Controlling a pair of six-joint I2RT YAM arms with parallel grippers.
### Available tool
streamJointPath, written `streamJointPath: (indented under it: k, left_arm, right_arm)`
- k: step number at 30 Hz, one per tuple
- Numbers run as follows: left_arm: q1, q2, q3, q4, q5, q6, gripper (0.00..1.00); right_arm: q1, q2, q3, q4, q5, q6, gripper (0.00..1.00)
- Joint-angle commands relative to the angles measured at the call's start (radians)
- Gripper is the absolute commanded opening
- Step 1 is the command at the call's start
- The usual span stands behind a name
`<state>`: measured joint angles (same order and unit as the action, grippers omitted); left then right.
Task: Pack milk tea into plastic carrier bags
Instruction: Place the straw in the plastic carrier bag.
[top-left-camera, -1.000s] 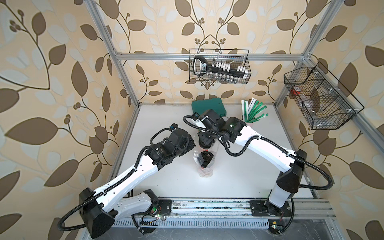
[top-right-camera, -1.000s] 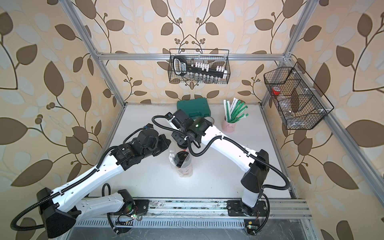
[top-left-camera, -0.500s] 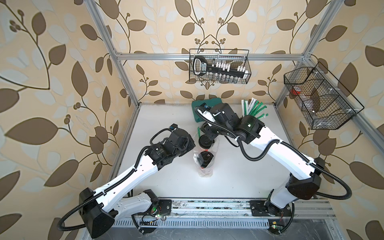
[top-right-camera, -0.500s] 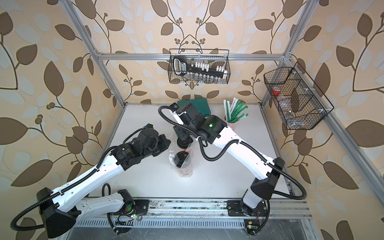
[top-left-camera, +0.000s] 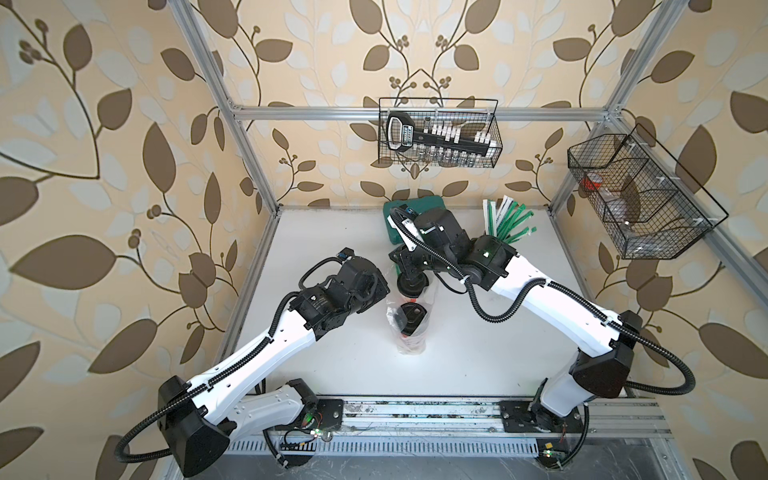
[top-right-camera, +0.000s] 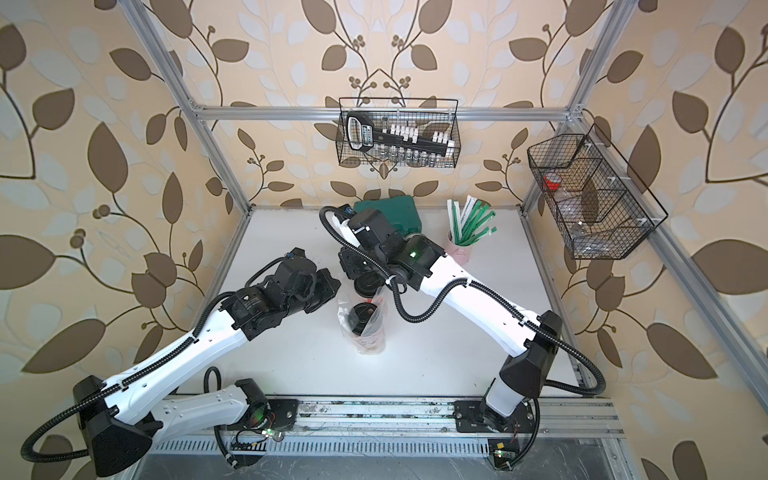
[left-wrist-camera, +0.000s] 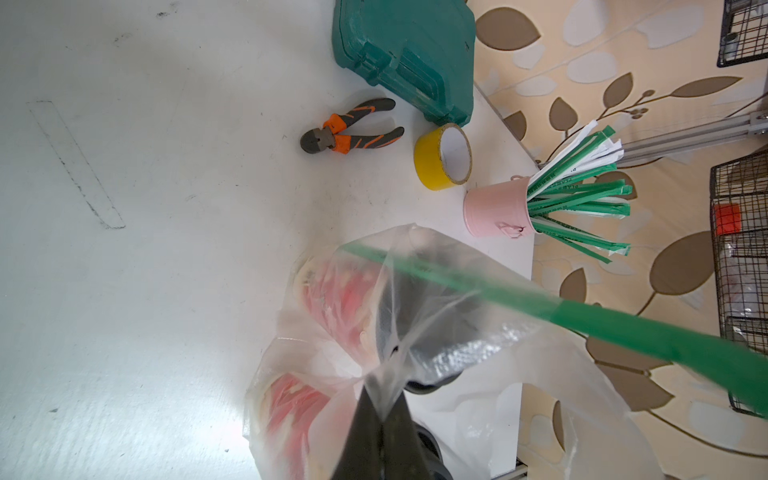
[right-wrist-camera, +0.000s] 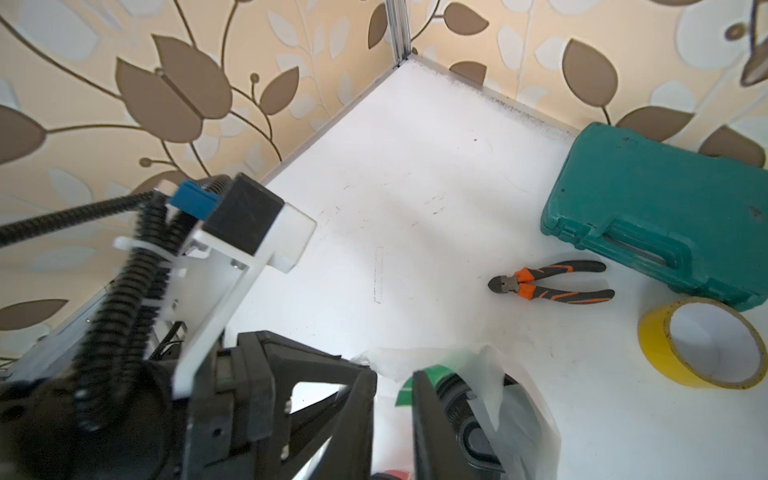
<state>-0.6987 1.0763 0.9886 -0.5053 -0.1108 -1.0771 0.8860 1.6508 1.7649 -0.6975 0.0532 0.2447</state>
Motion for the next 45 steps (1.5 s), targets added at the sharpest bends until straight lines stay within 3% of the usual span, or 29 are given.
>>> streamJointPath:
  k: [1,12,22,26,30,40,45]
  left_arm:
    - [0.013,-0.02,0.016,0.0,-0.02,-0.001,0.0]
    - [0.015,-0.029,0.012,-0.005,-0.024,-0.001,0.0]
    - [0.017,-0.03,0.008,-0.004,-0.02,-0.006,0.0]
    - [0.019,-0.035,0.007,-0.006,-0.024,-0.007,0.0]
    - [0.018,-0.035,0.007,-0.005,-0.023,-0.011,0.0]
    - [0.018,-0.036,0.006,0.001,-0.018,-0.012,0.0]
    - [0.021,-0.042,0.004,-0.001,-0.023,-0.012,0.0]
  right_arm:
    - [0.002,0.019,-0.028,0.012,0.03,0.018,0.09]
    - [-0.002,0.012,-0.056,0.002,0.058,0.005,0.07]
    - [0.008,-0.105,-0.13,0.093,-0.054,0.004,0.23]
    - [0.004,-0.068,-0.128,0.1,-0.035,0.01,0.27]
    - [0.001,-0.016,-0.107,0.09,-0.022,0.02,0.25]
    - [-0.016,0.026,-0.141,0.079,0.03,0.043,0.1]
    - [-0.017,0.02,-0.176,0.075,0.04,0.039,0.09]
